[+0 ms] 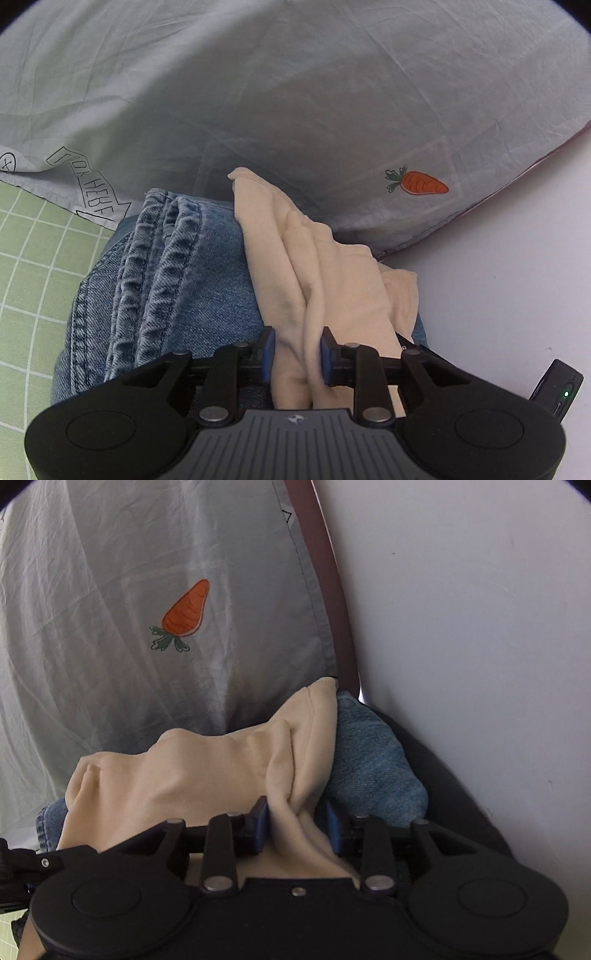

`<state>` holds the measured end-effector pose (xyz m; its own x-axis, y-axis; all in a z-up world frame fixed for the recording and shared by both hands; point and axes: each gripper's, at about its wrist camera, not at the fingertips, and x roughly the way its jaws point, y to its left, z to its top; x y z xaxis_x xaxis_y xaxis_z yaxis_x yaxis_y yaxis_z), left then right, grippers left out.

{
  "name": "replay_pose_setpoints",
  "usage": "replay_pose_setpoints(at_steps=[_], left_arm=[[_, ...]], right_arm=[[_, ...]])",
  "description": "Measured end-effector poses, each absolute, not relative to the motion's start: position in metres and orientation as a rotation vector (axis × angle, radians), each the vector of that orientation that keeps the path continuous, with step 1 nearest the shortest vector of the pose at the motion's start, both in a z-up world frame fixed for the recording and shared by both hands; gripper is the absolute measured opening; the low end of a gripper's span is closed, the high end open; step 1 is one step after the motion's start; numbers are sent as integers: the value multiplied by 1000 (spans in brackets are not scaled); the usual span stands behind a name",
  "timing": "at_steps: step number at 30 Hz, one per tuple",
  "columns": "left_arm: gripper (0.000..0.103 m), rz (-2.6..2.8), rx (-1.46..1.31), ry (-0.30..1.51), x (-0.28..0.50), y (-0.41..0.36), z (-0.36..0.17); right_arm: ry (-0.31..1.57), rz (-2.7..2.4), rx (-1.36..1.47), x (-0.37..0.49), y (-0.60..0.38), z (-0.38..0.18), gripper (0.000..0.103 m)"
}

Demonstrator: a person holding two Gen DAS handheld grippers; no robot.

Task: Fold clothes
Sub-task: 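Lower the shirt onto the blue jeans and open both grippers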

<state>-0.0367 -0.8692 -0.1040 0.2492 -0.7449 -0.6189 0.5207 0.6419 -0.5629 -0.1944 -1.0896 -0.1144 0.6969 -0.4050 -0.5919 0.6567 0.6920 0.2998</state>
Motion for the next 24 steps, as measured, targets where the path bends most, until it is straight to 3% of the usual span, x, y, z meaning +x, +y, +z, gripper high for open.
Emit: replay_pose_setpoints(at_steps=[2, 6, 8, 10, 17, 24], left_arm=[[34, -893, -246, 977, -39, -867, -100], [75, -881, -99, 837, -65, -851, -66], [86, -898, -64, 731, -81, -835, -48], [103, -919, -61, 670, -95, -816, -31], [103, -934, -34, 672, -149, -751, 9], [103, -932, 6, 682, -206, -686, 16]], right_arm=[[527, -646, 497, -193, -1086, -110, 43], [549, -695, 372, -194, -1068, -90, 70], [521, -694, 328, -203, -1052, -76, 95], [481, -698, 298, -216, -1030, -63, 102], [409, -751, 282, -276, -957, -18, 103], [467, -786, 337, -331, -880, -10, 103]])
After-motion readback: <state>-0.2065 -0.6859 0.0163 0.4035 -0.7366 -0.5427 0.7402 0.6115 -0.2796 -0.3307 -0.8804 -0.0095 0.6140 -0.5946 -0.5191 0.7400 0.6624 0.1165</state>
